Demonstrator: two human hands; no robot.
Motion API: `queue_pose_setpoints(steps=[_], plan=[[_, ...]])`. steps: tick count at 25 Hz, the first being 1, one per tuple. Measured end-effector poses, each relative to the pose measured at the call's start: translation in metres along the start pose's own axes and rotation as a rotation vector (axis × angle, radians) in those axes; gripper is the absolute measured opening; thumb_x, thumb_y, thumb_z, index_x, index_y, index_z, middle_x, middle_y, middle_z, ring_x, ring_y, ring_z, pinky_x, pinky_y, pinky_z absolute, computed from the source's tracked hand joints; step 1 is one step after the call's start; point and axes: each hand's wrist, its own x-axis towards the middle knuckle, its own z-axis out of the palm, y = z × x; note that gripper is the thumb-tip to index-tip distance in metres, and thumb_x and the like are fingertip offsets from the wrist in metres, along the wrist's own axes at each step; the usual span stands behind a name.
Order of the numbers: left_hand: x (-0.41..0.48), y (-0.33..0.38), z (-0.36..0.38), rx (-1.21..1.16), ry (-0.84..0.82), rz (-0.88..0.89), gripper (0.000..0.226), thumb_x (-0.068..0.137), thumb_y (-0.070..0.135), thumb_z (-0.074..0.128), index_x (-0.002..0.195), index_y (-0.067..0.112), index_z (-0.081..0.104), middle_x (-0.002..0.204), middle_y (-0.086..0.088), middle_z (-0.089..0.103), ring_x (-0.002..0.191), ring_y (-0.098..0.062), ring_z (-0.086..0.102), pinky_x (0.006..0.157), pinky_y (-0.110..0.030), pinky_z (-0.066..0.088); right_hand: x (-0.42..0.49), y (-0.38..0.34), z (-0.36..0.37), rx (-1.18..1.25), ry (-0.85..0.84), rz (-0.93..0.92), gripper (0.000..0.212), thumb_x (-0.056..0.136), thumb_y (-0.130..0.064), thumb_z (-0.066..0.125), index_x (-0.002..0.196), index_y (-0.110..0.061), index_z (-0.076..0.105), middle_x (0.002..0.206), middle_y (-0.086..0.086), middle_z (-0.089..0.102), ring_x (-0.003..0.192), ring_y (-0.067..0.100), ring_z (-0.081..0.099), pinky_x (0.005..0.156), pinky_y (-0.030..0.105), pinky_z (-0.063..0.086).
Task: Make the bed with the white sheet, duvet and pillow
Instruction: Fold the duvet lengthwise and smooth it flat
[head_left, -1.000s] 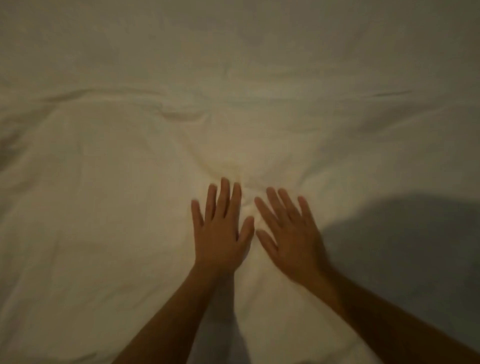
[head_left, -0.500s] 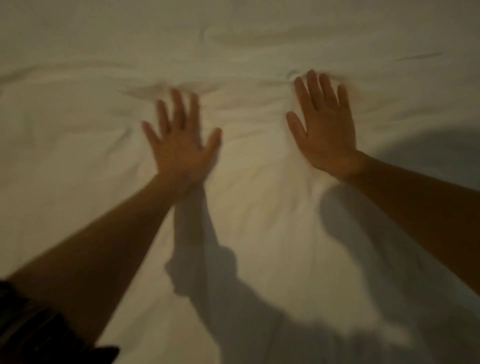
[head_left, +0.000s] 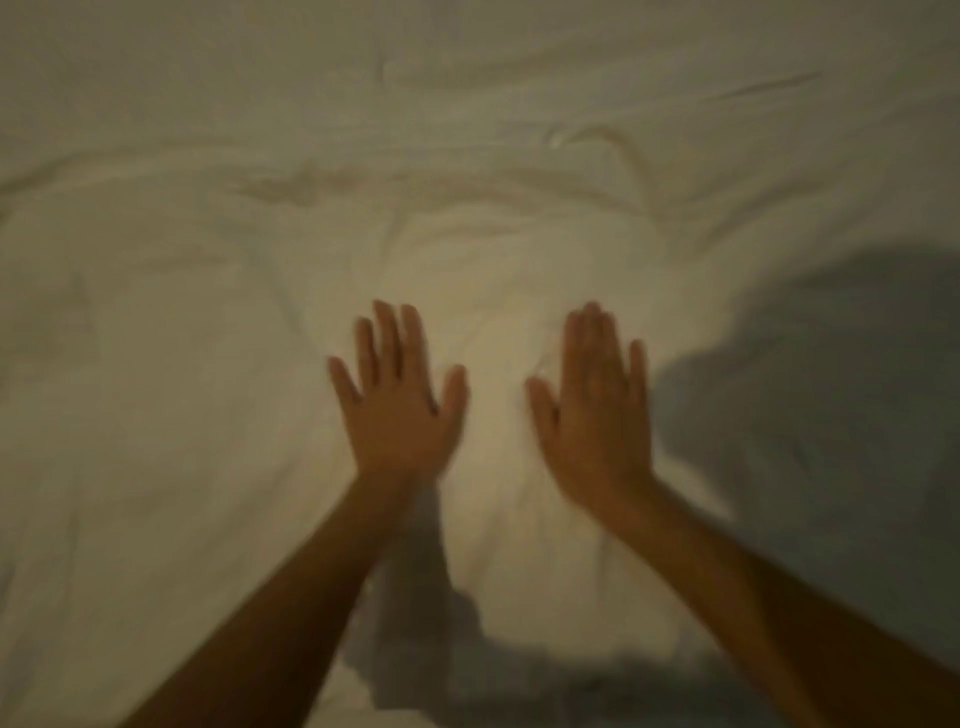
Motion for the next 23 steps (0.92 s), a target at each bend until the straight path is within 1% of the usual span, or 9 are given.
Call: queue_pose_setpoints(steps=[3,7,9,11,12,15,18,20,23], plan=[[-0.067,-0.011,0.006,0.085,-0.092,0.210,0.070,0.093,0.061,0.018,0.153,0.024,0.012,0.159,-0.003,0.008,0.147,-0.023,0.004,0.116,-0.052,0.008,-0.046,0.007,-0.009,-0.023,-0.127,-0.086,0.069,0.097,-0.050,0.021,0.148,-0.003,0.023,0.154,0.015,0.025,0.143,0.027,0.022,0.116,0.039,0.010],[-0.109,-0.036,0.005,0.082,-0.037,-0.035,0.077,0.091,0.061,0.023,0.153,0.016,0.012,0.158,-0.008,0.007,0.146,-0.025,0.004,0.115,-0.053,0.007,-0.079,0.040,-0.026,-0.081,-0.065,0.063,0.069,0.097,-0.048,0.022,0.145,0.002,0.031,0.151,0.020,0.029,0.140,0.033,0.028,0.116,0.044,0.014],[-0.137,-0.009,0.010,0.033,-0.107,0.110,0.078,0.089,0.057,0.032,0.150,0.010,0.019,0.157,-0.010,0.014,0.145,-0.026,0.012,0.113,-0.055,0.009,-0.111,0.015,-0.025,-0.043,-0.123,0.037,0.070,0.098,-0.048,0.018,0.146,0.002,0.027,0.152,0.021,0.027,0.140,0.033,0.027,0.115,0.048,0.016],[-0.157,0.003,0.015,0.060,-0.137,0.325,0.078,0.088,0.060,0.037,0.150,0.013,0.024,0.157,-0.004,0.017,0.145,-0.025,0.013,0.114,-0.055,0.011,-0.141,0.015,-0.026,-0.057,-0.207,-0.057,0.074,0.097,-0.055,0.018,0.148,-0.002,0.021,0.154,0.016,0.021,0.142,0.028,0.020,0.115,0.044,0.013],[-0.159,-0.002,0.015,0.087,-0.151,0.369,0.080,0.086,0.063,0.038,0.150,0.016,0.025,0.157,-0.003,0.018,0.145,-0.024,0.014,0.114,-0.054,0.012,-0.147,0.029,-0.031,-0.090,-0.223,-0.054,0.077,0.095,-0.058,0.019,0.148,-0.002,0.022,0.154,0.014,0.021,0.142,0.027,0.021,0.116,0.042,0.013],[-0.156,-0.025,0.009,0.117,-0.157,0.329,0.090,0.077,0.070,0.043,0.147,0.015,0.033,0.156,-0.003,0.023,0.144,-0.024,0.019,0.112,-0.056,0.016,-0.157,0.081,-0.053,-0.145,-0.238,0.108,0.081,0.093,-0.062,0.022,0.143,0.000,0.033,0.150,0.015,0.031,0.135,0.032,0.032,0.113,0.042,0.019],[-0.158,-0.020,0.007,0.051,-0.187,0.257,0.091,0.079,0.073,0.037,0.146,0.011,0.034,0.158,-0.001,0.019,0.146,-0.023,0.015,0.110,-0.059,0.016,-0.161,0.099,-0.063,-0.089,-0.236,0.147,0.079,0.094,-0.061,0.023,0.142,0.001,0.034,0.150,0.013,0.030,0.136,0.031,0.033,0.112,0.042,0.020],[-0.156,-0.006,0.010,0.013,-0.137,0.264,0.086,0.084,0.072,0.024,0.146,0.013,0.029,0.159,0.002,0.014,0.146,-0.022,0.011,0.110,-0.059,0.014,-0.158,0.098,-0.060,-0.059,-0.191,0.035,0.072,0.096,-0.056,0.023,0.143,-0.003,0.032,0.151,0.012,0.031,0.138,0.029,0.030,0.112,0.042,0.019],[-0.133,0.038,0.019,0.040,-0.073,0.386,0.079,0.089,0.068,0.019,0.149,0.017,0.024,0.159,0.001,0.014,0.145,-0.026,0.015,0.111,-0.057,0.009,-0.134,0.111,-0.055,-0.038,-0.126,-0.239,0.058,0.099,-0.046,0.026,0.146,-0.013,0.032,0.154,0.005,0.027,0.143,0.022,0.024,0.114,0.041,0.018]])
